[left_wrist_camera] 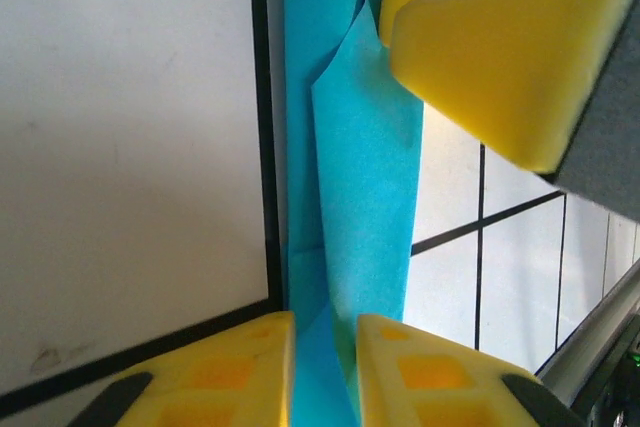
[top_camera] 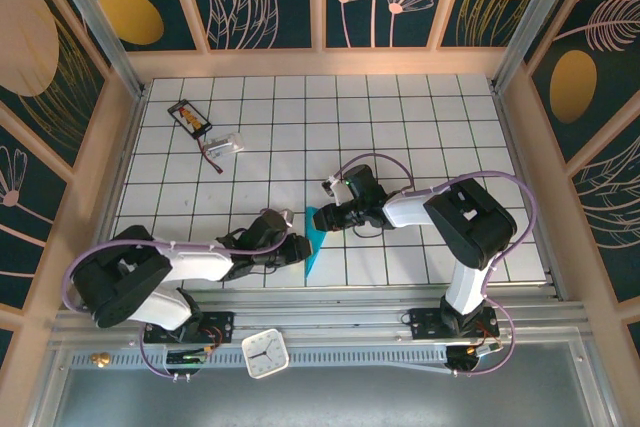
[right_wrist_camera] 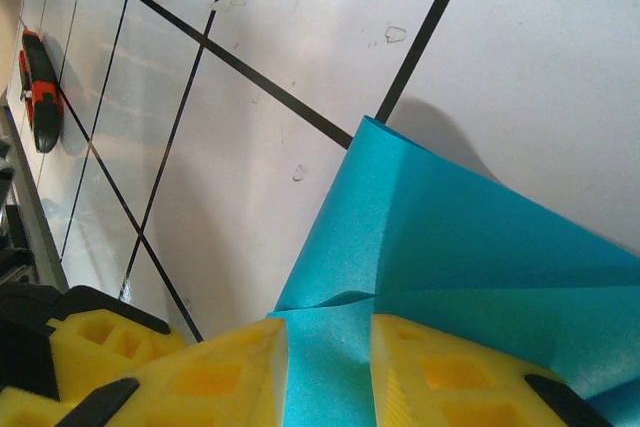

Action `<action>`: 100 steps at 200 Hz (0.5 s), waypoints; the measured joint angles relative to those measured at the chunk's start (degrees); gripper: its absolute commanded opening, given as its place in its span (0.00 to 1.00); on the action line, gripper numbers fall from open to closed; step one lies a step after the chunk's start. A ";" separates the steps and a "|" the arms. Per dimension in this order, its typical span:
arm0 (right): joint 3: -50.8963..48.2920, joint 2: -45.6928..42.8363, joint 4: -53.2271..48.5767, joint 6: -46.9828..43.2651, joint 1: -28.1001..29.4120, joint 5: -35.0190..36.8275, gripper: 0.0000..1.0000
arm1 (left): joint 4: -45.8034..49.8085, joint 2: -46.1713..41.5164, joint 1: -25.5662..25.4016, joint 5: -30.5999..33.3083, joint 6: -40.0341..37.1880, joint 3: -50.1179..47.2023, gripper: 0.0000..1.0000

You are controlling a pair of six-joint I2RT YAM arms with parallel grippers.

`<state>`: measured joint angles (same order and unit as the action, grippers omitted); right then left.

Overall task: Fold a paper plane with a square sheet of paper (pick it up from the middle)
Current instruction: Perform the fifth fold on the wing at the bottom-center of the table.

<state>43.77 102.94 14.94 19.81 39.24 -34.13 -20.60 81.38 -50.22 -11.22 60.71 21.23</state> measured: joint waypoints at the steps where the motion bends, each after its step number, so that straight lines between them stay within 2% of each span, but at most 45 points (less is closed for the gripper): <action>1: 0.00 0.00 0.02 0.00 -0.02 0.00 0.29 | 0.17 -0.22 -0.02 0.02 -0.11 -0.04 0.28; 16: 0.00 0.04 0.02 0.04 -0.04 0.02 0.29 | 1.62 -2.56 -0.04 0.37 -0.68 -0.07 0.33; 35: 0.00 0.09 0.02 0.04 -0.09 0.02 0.29 | 2.49 -5.84 -0.04 1.07 -1.79 -0.07 0.33; 73: 0.00 0.15 0.02 0.22 -0.15 0.00 0.28 | 2.60 -12.74 -0.92 1.42 -4.70 -0.02 0.18; 100: 0.02 0.20 0.04 0.22 -0.15 0.00 0.28 | 0.63 -13.05 -2.56 0.52 -6.34 0.42 0.09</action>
<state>43.79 103.13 14.98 20.03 39.09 -34.13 -19.97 68.34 -52.77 -10.70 54.37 21.65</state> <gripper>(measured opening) 0.281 0.126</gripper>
